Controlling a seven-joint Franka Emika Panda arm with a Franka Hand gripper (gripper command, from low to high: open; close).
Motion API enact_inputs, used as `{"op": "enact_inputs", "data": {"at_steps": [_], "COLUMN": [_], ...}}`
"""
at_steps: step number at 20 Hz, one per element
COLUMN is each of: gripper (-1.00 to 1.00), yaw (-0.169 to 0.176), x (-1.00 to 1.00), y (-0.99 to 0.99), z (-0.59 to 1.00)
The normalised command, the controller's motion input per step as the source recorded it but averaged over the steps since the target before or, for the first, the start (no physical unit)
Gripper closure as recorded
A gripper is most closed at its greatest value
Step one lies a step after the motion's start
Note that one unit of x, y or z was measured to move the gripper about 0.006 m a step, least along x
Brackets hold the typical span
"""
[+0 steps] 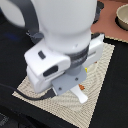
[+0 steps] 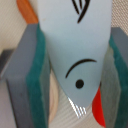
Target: Interact with the objects in diverse but meaningful ways.
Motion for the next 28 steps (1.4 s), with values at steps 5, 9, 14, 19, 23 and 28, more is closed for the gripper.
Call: {"op": "enact_inputs", "data": {"at_steps": [5,9,14,19,23,28], "gripper": [1.0,1.0,1.0,1.0,1.0,1.0], "yaw": [0.06,0.082,0.092,0.09,0.089,0.09], "x": [-0.34,-0.41,-0.48,-0.55,-0.58,-0.64], "y": [0.55,0.54,0.55,0.58,0.57,0.54], "z": [0.35,0.09,0.07,0.11,0.07,0.02]}}
